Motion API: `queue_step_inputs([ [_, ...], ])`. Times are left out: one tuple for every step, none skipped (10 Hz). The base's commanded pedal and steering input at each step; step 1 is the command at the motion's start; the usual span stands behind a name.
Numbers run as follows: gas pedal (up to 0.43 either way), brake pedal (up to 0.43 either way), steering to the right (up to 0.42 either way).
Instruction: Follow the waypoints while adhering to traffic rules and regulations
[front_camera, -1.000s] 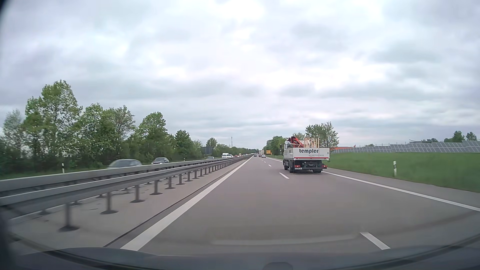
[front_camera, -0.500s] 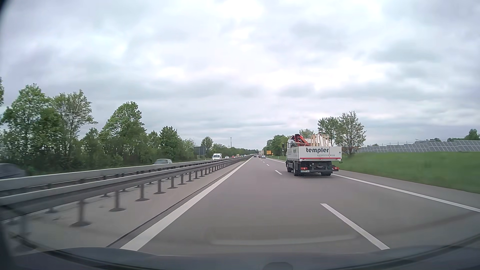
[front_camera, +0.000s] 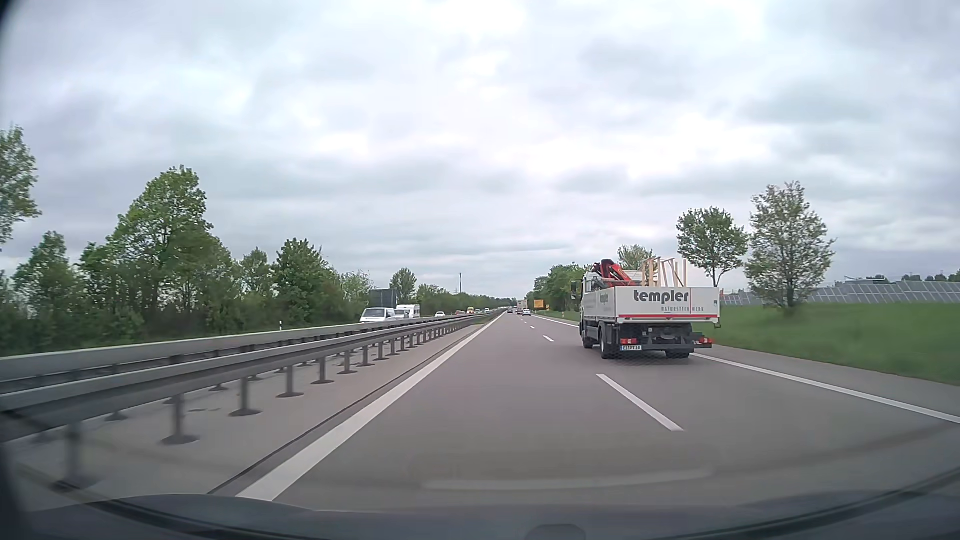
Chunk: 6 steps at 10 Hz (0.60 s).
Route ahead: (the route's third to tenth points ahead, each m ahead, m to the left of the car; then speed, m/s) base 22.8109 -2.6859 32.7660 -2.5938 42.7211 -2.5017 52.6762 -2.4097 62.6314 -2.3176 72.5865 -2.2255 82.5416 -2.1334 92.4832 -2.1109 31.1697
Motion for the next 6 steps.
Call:
queue_step_inputs([
  [0.189, 0.0, 0.0],
  [0.197, 0.0, 0.0],
  [0.197, 0.0, 0.0],
  [0.209, 0.0, 0.0],
  [0.209, 0.0, -0.002],
  [0.209, 0.0, -0.002],
])
